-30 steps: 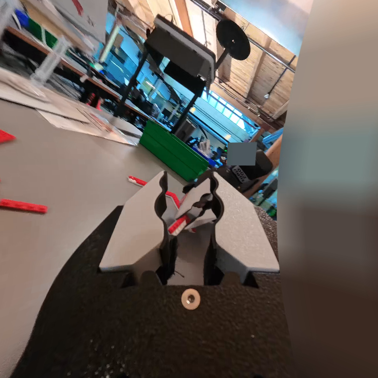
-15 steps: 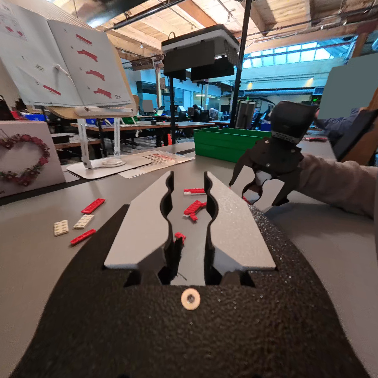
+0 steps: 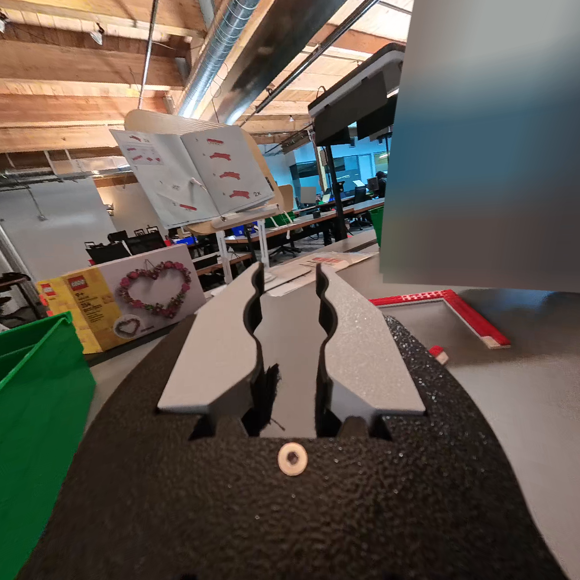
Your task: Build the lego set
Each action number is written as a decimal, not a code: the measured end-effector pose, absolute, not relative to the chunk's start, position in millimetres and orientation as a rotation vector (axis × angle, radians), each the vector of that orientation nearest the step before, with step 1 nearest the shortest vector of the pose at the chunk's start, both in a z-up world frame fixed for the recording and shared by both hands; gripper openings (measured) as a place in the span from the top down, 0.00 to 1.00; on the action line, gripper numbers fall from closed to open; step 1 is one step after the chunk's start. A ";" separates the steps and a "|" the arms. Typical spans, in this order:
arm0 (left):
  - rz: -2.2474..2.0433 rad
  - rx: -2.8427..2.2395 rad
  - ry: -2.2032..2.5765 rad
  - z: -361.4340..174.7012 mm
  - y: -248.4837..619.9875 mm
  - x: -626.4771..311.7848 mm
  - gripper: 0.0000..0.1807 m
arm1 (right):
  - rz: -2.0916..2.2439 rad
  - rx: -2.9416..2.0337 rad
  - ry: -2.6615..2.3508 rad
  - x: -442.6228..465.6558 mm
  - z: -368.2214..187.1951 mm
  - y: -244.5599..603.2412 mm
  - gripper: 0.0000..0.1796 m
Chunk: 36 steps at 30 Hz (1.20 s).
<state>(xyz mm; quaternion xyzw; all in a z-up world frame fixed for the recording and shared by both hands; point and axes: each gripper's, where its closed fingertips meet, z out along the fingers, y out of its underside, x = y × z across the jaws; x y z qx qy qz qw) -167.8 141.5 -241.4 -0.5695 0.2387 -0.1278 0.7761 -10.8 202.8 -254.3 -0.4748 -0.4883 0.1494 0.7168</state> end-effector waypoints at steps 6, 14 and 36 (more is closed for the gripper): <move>-0.166 -1.241 0.523 -245.3 147.5 -174.0 0.82 | 0.137 -0.925 -0.816 32.2 -225.8 217.7 0.75; -0.440 -1.578 0.659 -288.1 149.2 -154.1 0.80 | 0.173 -0.968 -0.738 39.5 -229.1 240.3 0.62; -0.474 -2.061 1.083 -370.5 142.7 -122.3 0.75 | 0.302 -0.968 -0.749 37.5 -230.7 279.6 0.60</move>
